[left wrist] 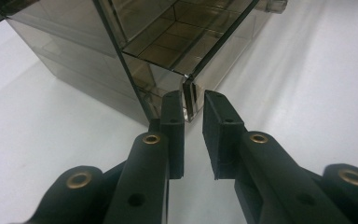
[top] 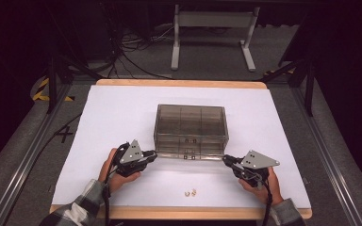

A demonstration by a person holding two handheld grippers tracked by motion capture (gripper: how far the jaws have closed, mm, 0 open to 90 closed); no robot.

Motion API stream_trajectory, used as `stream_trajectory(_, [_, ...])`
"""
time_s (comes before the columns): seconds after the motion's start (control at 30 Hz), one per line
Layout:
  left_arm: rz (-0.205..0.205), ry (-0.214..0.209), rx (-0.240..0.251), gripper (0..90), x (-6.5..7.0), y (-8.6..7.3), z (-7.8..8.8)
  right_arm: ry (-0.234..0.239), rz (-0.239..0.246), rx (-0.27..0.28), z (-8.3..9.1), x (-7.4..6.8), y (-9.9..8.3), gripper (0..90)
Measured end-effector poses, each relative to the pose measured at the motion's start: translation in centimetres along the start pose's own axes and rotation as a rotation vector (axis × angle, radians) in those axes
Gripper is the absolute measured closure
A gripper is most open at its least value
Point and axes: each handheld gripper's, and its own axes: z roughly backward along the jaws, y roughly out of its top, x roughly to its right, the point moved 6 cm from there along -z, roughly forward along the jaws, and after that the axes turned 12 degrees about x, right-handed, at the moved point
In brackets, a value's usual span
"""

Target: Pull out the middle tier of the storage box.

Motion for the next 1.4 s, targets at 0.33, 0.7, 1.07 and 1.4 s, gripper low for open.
stream_trajectory(0.33, [-0.02,-0.024,-0.011,77.8,0.6,0.0,0.5,0.032,0.01,-0.015,0.5,-0.2,0.0,83.2])
stream_trajectory(0.7, [-0.041,-0.043,-0.044,77.1,1.2,-0.2,0.8,0.07,0.005,-0.037,0.9,-0.5,-0.2,83.6])
stream_trajectory(1.07, [-0.051,-0.04,-0.059,76.1,1.3,-0.2,1.0,0.089,0.017,-0.053,1.0,-0.9,-0.2,82.7])
stream_trajectory(1.4, [-0.062,-0.048,-0.062,74.1,1.9,-0.3,1.1,0.09,0.024,-0.061,1.0,-0.9,-0.1,80.3])
